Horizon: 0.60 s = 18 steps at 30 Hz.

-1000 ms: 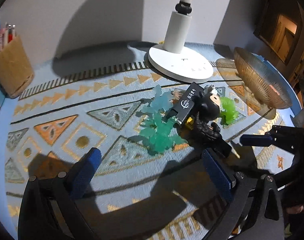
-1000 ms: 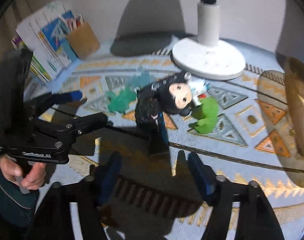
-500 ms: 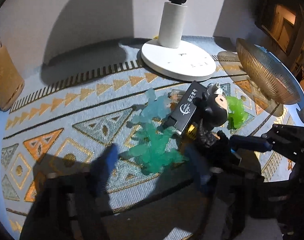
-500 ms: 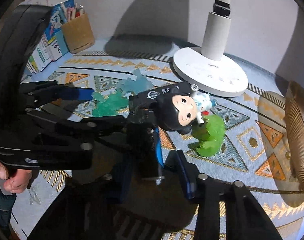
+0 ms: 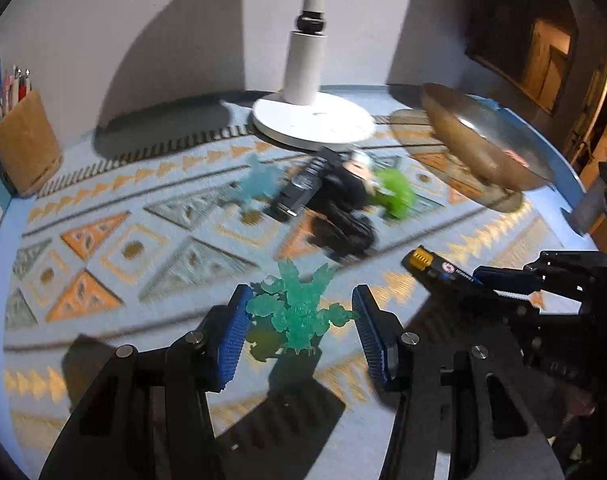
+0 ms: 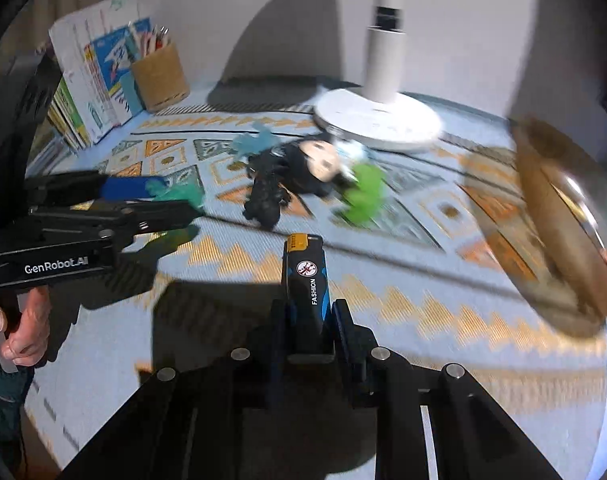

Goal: Organize rigid objects
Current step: 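Grasp the green translucent figure with the left gripper while the right grasps the black lighter, then carry green figure and lighter into the amber bowl and open both grippers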

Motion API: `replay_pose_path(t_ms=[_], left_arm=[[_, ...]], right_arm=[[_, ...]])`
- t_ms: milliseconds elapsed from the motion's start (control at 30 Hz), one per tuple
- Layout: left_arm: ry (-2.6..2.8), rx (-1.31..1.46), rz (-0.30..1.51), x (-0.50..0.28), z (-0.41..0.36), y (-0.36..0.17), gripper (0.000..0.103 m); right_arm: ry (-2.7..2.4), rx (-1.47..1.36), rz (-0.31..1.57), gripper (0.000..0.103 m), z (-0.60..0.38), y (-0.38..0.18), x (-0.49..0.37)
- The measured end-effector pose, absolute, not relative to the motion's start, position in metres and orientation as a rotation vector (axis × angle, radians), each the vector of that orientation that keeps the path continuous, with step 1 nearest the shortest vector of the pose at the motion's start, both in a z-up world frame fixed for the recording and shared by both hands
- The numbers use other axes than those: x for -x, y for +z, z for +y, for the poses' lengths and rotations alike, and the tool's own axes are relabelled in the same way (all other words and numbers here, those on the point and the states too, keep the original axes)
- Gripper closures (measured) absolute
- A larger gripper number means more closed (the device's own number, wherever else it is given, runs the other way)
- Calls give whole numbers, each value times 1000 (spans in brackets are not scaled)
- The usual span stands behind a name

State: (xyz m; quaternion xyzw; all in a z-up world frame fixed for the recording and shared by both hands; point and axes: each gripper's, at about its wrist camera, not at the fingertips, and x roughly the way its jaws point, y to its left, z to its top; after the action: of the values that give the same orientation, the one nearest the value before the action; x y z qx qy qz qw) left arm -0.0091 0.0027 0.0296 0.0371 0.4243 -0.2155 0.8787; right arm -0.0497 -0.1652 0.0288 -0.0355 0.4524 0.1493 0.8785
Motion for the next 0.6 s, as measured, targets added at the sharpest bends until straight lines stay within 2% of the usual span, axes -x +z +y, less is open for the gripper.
replay_pose_path(t_ms=[200,267,333,367,500,600], left_arm=[[-456,-40,872,25,-7,23,54],[-425,-60,857,28,-8,23,54],[-435,-42,805,34,-4,29,54],[-440,-35,791,36,-2,31,54],[-444,-24,783,35,0,31,54],[-450,-25,770,37,0,33,54]], right_arm=[[281,9,1000,80,-199,19,80],[284,-5,1002,75,-202,20,83],[296,-30,1013,58,-202,20,81],[301,-35,1007,57,-201,21,81],[227,71,980,57,-185,17,74],[234,102,965,77,-176,18,72]])
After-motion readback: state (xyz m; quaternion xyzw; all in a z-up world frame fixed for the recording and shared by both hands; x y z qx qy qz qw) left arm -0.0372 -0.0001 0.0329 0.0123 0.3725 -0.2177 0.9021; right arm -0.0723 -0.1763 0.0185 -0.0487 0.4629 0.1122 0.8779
